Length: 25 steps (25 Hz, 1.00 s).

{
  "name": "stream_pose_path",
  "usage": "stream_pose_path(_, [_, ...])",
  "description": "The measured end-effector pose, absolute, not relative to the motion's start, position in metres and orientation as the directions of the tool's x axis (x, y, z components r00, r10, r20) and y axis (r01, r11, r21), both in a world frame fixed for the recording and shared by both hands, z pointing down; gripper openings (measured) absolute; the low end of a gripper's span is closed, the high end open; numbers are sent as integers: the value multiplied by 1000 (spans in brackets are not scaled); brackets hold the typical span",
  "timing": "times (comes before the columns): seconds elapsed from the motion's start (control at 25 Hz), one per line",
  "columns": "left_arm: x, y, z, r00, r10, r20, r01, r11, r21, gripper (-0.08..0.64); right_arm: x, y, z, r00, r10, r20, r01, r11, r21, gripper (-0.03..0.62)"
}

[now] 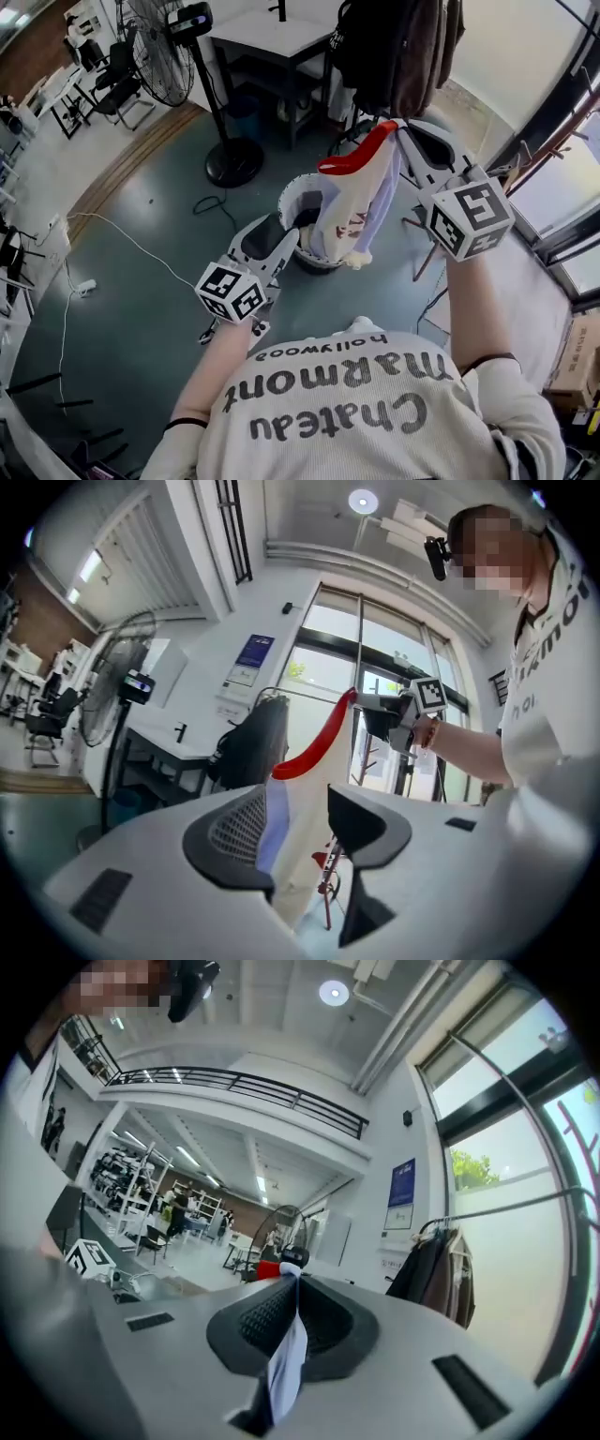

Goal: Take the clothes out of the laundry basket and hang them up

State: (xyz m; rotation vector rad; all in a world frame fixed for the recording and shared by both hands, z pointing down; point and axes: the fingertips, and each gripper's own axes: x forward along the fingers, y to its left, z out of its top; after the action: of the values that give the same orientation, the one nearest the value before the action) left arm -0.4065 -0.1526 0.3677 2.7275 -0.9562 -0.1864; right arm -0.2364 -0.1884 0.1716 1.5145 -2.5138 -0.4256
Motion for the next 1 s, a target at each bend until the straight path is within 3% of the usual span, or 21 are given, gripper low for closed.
stream_pose_path(0.4, [-242, -151, 317, 935, -349, -65, -332, -923, 193, 253, -172, -93, 85, -397, -909, -126, -876, 334, 348, 32])
stream_pose_path(0.44, [-228, -146, 315, 937, -343, -66, -328, -929, 172, 188, -160, -85, 86, -378, -917, -126, -880, 314, 356, 32])
stream_pose_path(0.48, [-215, -138, 311, 941, -332, -72, -319, -936, 147, 38, -146, -77, 87, -354, -927, -127, -888, 290, 358, 32])
stream_pose_path(1.0, [-97, -24, 213, 911, -322, -258, -264, -935, 237, 23, 86, 96, 123, -16, -994, -105, -981, -5, 196, 32])
